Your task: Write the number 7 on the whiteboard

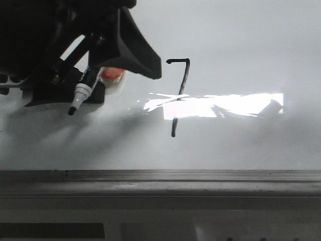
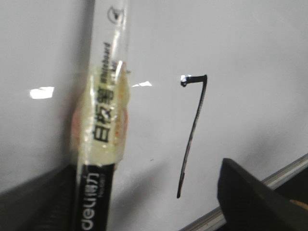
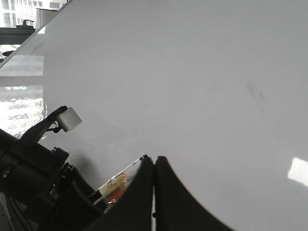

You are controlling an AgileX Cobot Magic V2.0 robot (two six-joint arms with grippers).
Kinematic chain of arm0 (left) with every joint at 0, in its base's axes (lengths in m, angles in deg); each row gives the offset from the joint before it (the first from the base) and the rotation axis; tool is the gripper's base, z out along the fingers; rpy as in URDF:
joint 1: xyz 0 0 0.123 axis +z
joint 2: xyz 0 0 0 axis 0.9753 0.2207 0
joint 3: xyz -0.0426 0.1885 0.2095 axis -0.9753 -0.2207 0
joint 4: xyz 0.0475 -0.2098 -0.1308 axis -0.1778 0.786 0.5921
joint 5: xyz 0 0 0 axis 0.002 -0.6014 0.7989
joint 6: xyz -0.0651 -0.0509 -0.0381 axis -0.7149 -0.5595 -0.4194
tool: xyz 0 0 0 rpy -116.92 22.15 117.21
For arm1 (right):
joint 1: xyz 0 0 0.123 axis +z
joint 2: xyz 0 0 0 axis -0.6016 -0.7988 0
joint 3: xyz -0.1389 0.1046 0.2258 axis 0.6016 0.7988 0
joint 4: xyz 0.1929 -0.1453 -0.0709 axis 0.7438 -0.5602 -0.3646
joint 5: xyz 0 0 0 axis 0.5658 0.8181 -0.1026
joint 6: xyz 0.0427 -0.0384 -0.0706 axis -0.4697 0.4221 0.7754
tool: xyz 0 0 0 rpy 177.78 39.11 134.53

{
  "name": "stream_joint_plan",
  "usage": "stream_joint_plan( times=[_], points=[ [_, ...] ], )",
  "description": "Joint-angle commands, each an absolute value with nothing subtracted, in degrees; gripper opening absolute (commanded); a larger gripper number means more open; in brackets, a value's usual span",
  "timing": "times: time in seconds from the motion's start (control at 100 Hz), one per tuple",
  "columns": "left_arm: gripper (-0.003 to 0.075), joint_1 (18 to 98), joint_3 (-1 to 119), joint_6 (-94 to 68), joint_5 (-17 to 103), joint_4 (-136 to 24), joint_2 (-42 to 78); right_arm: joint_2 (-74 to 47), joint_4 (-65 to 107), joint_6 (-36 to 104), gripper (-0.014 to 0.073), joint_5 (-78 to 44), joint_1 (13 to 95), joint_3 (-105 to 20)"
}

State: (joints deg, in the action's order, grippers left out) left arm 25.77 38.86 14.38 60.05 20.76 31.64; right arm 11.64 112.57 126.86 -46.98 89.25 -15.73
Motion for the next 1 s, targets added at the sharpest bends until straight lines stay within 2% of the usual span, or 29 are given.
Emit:
stream_joint_plan(
  times=[0.0, 0.43, 0.51, 0.56, 0.65, 0.82, 0.87, 0.99],
  points=[
    [0.0674, 26.93, 38.72, 14.52, 75.45, 20.8, 32.19, 11.36, 113.05, 126.87, -0.0065, -45.63, 89.18, -17.67],
    [0.0671, 23.42, 37.36, 14.62, 75.47, 20.8, 18.43, 11.36, 113.05, 126.87, -0.0065, -45.37, 89.18, -17.56],
    [0.0645, 23.34, 36.02, 14.62, 75.57, 20.8, 15.43, 11.36, 113.05, 126.87, -0.0065, -44.65, 89.18, -17.56],
    [0.0594, 23.34, 35.18, 14.76, 75.57, 20.8, 13.1, 11.36, 113.05, 126.87, -0.0065, -44.28, 89.18, -17.56],
    [0.0439, 23.34, 33.11, 16.4, 75.42, 20.8, 8.12, 11.36, 113.05, 126.87, -0.0065, -43.99, 89.18, -17.44],
    [0.0062, 23.34, 27.46, 19.01, 69.86, 20.8, -2.85, 14.3, 113.05, 126.87, -0.0065, -40.33, 89.18, -12.23],
    [-0.0021, 23.34, 25.59, 19.12, 67.42, 20.62, -6.3, 15.59, 113.05, 126.87, -0.0065, -38.56, 89.18, -10.09],
    [-0.002, 23.34, 22.67, 19.1, 63.9, 20.62, -12.15, 18.27, 113.05, 126.87, -0.0065, -33.4, 89.18, -5.65]
  ],
)
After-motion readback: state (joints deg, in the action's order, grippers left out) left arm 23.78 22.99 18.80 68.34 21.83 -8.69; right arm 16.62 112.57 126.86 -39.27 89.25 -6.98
